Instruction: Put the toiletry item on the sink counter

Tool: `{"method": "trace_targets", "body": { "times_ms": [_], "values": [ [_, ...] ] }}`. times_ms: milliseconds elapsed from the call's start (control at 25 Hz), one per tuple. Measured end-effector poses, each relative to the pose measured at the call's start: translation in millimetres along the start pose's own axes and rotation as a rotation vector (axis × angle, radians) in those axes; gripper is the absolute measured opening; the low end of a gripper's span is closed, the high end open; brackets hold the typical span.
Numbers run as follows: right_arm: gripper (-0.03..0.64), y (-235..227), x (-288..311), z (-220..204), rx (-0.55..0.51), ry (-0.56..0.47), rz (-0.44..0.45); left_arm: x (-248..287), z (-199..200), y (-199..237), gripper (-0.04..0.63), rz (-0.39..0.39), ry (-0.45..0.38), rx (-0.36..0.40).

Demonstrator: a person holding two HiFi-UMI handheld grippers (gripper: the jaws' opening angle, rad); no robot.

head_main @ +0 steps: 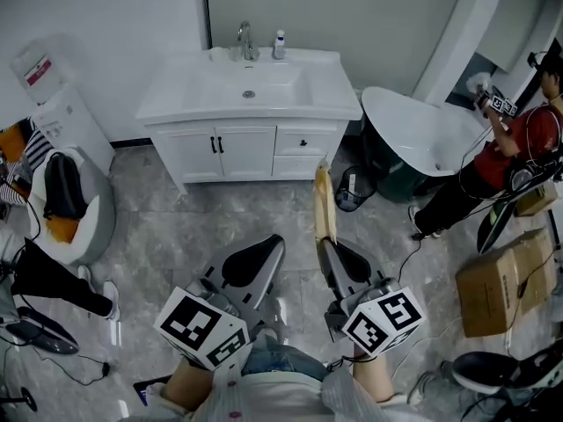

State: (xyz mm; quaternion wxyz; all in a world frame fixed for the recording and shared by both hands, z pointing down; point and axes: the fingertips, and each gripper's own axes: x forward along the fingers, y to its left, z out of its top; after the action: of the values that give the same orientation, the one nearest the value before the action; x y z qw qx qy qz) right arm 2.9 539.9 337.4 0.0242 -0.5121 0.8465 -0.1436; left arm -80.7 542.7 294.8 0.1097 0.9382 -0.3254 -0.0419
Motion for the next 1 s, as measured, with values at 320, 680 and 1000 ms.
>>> {"method": "trace_targets", "body": {
  "times_ms": [320,680,1000],
  "values": [
    [0.011,-29.9,50.5,2.8,0.006,0.012,-0.017,38.6,8.3,49.1,0.02,-0.002,-0.01,0.01],
    [0.011,-75.9,160.0,29.4,0.008,0.026,-0.034,110.0,37.6,149.7,0.02,-0.005,0.002,0.034],
    [0.011,-109.6,251.5,58.7,-0.003,0.003,-0.065,160.7,61.3,237.9,0.02,-0.021,0.003,0.04]
  ]
}}
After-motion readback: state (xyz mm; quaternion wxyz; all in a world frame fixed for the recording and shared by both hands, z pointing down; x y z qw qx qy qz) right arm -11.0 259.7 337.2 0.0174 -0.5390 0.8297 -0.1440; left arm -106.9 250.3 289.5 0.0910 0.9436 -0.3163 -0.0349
